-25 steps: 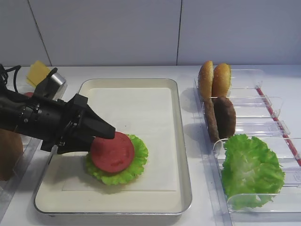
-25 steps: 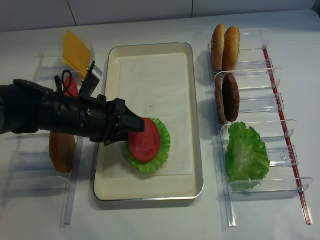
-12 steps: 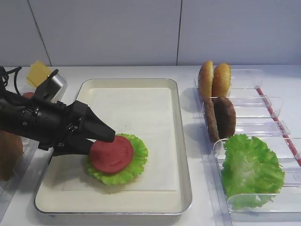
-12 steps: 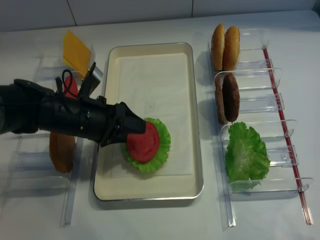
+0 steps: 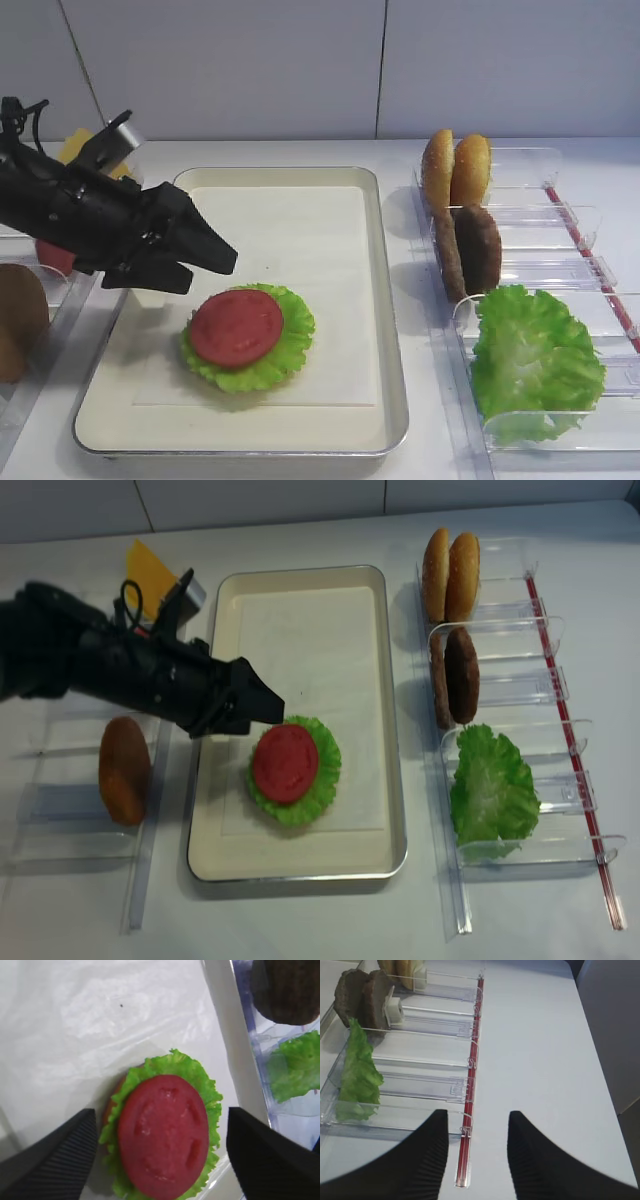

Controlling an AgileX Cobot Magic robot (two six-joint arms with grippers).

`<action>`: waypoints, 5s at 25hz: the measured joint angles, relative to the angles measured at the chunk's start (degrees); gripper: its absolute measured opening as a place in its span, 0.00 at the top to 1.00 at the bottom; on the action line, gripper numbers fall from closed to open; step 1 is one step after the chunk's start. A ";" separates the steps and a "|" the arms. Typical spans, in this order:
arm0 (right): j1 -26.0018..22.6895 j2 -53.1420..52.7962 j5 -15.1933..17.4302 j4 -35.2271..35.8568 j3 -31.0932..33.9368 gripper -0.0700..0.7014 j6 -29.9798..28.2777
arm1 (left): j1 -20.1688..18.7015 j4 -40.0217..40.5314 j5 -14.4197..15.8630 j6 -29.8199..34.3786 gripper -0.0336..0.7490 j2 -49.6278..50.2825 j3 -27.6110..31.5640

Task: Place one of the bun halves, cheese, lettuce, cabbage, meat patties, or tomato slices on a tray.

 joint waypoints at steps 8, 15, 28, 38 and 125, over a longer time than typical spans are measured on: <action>0.00 0.00 0.00 0.00 0.00 0.48 0.28 | 0.00 16.63 1.35 -12.86 0.29 0.00 -9.26; 0.00 0.00 0.00 0.00 0.00 0.48 0.38 | 0.00 29.77 3.62 -22.77 0.32 0.00 -19.58; 0.00 0.00 -0.11 0.00 0.00 0.48 0.38 | 0.00 57.42 12.85 -36.88 0.32 0.38 -32.82; 0.00 0.00 -0.11 0.00 0.00 0.48 0.38 | 0.00 65.19 14.53 -39.89 0.32 -3.84 -33.32; 0.00 0.00 0.01 0.00 0.00 0.48 0.70 | 0.00 57.49 11.20 -39.34 0.45 -96.72 25.69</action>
